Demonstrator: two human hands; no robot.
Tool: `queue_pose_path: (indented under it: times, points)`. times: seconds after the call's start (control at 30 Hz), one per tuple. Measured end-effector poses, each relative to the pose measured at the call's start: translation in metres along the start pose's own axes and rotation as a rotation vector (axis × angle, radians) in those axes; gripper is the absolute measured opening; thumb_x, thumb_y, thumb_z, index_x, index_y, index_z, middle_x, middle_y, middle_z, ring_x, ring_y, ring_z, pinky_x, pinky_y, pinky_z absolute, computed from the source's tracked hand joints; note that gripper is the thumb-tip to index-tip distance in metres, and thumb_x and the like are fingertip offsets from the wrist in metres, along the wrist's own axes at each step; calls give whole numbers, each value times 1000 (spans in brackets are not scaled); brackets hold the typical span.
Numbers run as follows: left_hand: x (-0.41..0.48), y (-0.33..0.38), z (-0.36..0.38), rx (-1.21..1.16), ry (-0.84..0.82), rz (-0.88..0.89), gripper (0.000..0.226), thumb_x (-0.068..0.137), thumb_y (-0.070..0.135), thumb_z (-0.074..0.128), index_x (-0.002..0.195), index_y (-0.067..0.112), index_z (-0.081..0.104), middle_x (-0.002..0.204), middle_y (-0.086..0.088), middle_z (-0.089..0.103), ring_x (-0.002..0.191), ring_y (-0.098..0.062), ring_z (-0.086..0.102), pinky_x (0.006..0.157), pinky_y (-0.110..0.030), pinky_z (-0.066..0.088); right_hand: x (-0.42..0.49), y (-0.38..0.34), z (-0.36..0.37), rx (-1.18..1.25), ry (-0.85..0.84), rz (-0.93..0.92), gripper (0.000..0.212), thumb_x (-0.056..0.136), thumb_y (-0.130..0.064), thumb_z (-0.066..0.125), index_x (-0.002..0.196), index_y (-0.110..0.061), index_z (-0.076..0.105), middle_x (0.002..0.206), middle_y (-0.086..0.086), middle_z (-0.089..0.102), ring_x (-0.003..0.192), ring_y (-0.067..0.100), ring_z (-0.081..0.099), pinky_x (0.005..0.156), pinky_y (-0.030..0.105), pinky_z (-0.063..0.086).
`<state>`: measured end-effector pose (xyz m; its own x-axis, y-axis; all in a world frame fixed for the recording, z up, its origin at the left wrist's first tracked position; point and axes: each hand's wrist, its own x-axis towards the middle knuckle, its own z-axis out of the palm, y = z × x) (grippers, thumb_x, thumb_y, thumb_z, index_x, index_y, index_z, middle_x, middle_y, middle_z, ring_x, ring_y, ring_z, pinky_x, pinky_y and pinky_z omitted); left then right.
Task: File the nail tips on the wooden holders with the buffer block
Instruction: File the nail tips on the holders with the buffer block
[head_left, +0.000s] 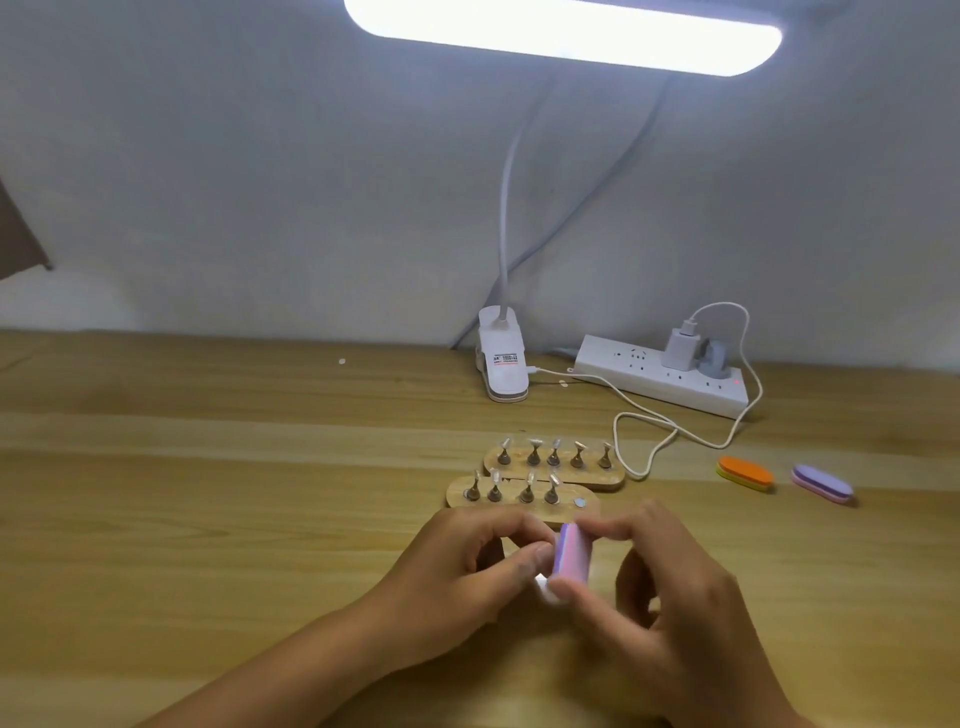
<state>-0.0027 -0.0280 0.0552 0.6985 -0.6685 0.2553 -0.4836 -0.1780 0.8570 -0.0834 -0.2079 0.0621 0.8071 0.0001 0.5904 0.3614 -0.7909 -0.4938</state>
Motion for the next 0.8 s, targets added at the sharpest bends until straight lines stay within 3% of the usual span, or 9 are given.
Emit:
queue_pose_path:
  times: [0.07, 0.2, 0.33, 0.5, 0.63, 0.8]
  points:
    - [0, 0, 0, 11, 0, 1, 13, 96, 20, 59, 96, 22, 72, 68, 24, 62, 48, 0, 48, 51, -17, 38, -2, -2, 2, 28, -27, -41, 39, 76, -54, 71, 98, -23, 67, 91, -19, 58, 45, 2, 49, 41, 20, 42]
    - [2, 1, 1, -21, 16, -6, 14, 94, 26, 58, 90, 22, 70, 69, 20, 66, 45, -1, 48, 48, -20, 38, 2, 5, -4, 62, 26, 134, 30, 73, -47, 78, 93, -29, 65, 84, -24, 57, 48, 5, 51, 48, 14, 38]
    - [1, 0, 0, 12, -1, 9, 14, 97, 17, 58, 93, 22, 70, 63, 25, 61, 46, 1, 47, 50, -17, 36, -3, -1, 2, -7, -38, -29, 38, 76, -52, 72, 98, -22, 66, 89, -19, 58, 45, 3, 49, 41, 21, 42]
    - [1, 1, 0, -17, 17, 0, 12, 96, 22, 59, 92, 24, 70, 64, 22, 63, 43, -1, 47, 48, -21, 38, 0, 5, -3, 28, 13, 127, 31, 74, -43, 83, 94, -29, 63, 84, -22, 57, 49, 6, 52, 48, 21, 41]
    - [1, 0, -1, 11, -2, 3, 15, 98, 18, 58, 94, 27, 68, 58, 25, 58, 44, 1, 47, 49, -16, 36, -3, -4, 3, -18, -44, -41, 38, 73, -53, 72, 95, -23, 64, 85, -19, 55, 45, -2, 46, 40, 20, 41]
    - [1, 0, 1, -12, 8, 4, 12, 95, 25, 59, 91, 23, 70, 72, 18, 66, 45, -6, 49, 48, -23, 40, 1, 4, -3, 41, 49, 118, 34, 73, -54, 76, 91, -29, 61, 78, -20, 54, 47, 4, 50, 46, 17, 38]
